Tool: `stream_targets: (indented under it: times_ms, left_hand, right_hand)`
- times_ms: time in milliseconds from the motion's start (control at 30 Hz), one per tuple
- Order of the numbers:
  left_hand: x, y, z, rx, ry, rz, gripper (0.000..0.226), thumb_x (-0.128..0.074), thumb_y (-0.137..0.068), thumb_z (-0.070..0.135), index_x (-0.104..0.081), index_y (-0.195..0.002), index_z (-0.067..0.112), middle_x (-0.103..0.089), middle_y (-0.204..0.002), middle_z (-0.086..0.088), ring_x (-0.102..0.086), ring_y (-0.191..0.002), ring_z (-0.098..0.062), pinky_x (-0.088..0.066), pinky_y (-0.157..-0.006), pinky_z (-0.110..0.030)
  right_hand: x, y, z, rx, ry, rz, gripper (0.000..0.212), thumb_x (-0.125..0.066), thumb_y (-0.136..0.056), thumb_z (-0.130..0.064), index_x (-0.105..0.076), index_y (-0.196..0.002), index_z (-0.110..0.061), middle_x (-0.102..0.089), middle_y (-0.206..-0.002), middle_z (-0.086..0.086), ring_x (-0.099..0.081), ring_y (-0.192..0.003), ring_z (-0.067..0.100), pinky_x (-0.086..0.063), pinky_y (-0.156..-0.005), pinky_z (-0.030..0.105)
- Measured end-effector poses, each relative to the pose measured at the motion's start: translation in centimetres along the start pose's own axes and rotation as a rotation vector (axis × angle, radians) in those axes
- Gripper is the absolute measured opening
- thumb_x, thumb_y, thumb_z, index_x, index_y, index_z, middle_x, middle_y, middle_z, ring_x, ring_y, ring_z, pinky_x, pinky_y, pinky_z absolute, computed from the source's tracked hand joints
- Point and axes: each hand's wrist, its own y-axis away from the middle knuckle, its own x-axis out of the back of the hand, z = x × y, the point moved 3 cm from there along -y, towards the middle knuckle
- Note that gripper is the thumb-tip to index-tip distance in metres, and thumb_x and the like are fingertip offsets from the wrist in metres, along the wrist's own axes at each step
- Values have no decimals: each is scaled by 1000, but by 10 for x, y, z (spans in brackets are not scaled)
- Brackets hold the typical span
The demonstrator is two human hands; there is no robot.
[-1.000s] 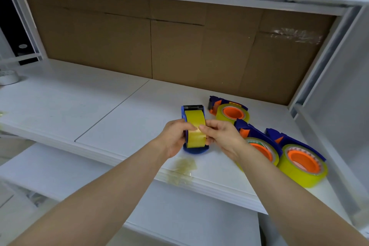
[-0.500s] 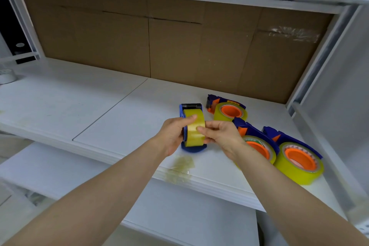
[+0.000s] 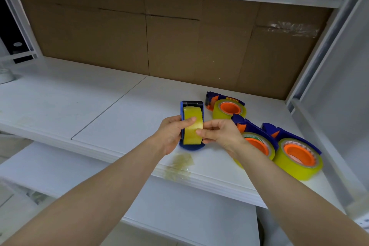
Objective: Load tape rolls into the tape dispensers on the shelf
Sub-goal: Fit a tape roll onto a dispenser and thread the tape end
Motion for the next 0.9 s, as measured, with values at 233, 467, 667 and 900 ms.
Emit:
stream_targets:
  times_ms: [233, 467, 667, 900]
  left_hand:
    - [-3, -1, -2, -16, -79, -33, 31, -63, -84, 3, -63, -115, 4, -68, -111, -14, -66, -97, -27, -55, -84, -34]
    - [-3, -1, -3, -14, -100, -29, 34, -66, -82, 3, -63, -116, 3, -67, -111, -16, -66, -94, -27, -54, -86, -37]
    - [-4, 0, -3, -23, -119, -30, 33, -67, -81, 1, -63, -114, 2, -68, -109, -15, -66, -91, -24, -56, -76, -29]
    - [-2, 0, -5, -25, -186, -86, 31, -68, -78, -4, -66, -107, 8, -70, -103, -10, -68, -89, -21, -57, -79, -28]
  right_hand:
    - [18, -12, -35, 400, 426, 178, 42, -76, -75, -20, -64, -115, -17, -54, -103, -3, -52, -93, 9, -44, -81, 20]
    - [4, -17, -57, 616, 977, 62, 40, -65, -85, -30, -62, -123, -17, -59, -119, 2, -53, -112, 20, -46, -88, 34]
    - [-13, -11, -57, 889, 1329, 101, 10, -67, -77, -17, -72, -73, -9, -65, -72, 7, -64, -64, 27, -45, -43, 26]
    - [8, -20, -65, 579, 1048, 195, 21, -37, -100, -21, -51, -104, -8, -60, -103, 12, -59, -89, 32, -44, -70, 37]
